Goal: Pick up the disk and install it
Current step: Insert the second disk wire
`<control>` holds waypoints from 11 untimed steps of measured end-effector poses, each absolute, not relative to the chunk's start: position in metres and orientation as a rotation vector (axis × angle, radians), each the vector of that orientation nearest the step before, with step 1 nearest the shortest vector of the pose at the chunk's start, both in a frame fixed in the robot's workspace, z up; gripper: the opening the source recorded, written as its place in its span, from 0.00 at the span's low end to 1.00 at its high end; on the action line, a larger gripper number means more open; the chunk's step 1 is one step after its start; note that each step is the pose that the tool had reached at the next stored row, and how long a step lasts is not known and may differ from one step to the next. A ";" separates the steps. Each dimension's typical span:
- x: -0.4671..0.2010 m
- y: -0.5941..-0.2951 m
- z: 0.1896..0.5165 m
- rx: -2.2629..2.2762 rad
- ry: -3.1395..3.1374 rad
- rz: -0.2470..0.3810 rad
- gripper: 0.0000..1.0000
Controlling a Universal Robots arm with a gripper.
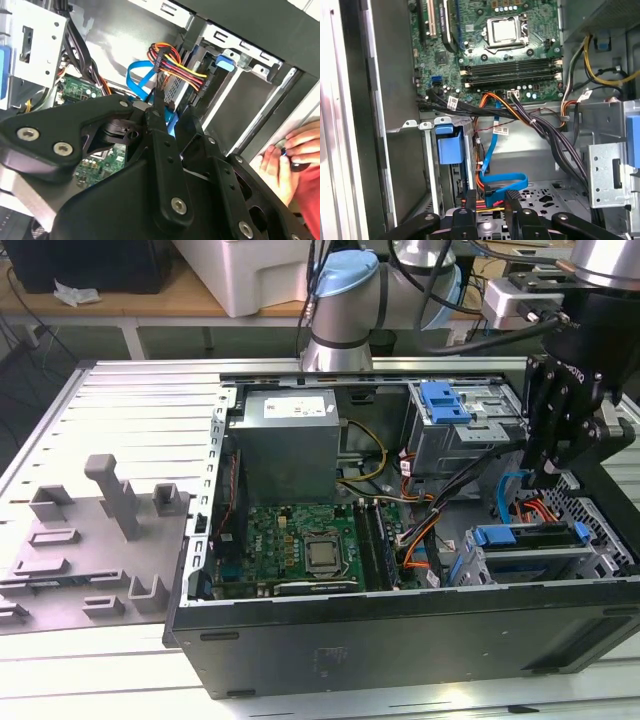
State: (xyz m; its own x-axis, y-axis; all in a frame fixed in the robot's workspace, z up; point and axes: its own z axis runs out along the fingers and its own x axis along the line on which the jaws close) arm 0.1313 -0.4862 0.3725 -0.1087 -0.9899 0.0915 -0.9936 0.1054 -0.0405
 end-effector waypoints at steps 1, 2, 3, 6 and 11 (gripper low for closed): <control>0.132 -0.486 0.372 2.059 -2.313 0.141 0.36; 0.132 -0.486 0.372 2.051 -2.320 0.140 0.36; 0.133 -0.486 0.372 2.046 -2.322 0.138 0.36; 0.138 -0.486 0.372 2.034 -2.307 0.108 0.36; 0.138 -0.485 0.371 2.022 -2.278 0.065 0.36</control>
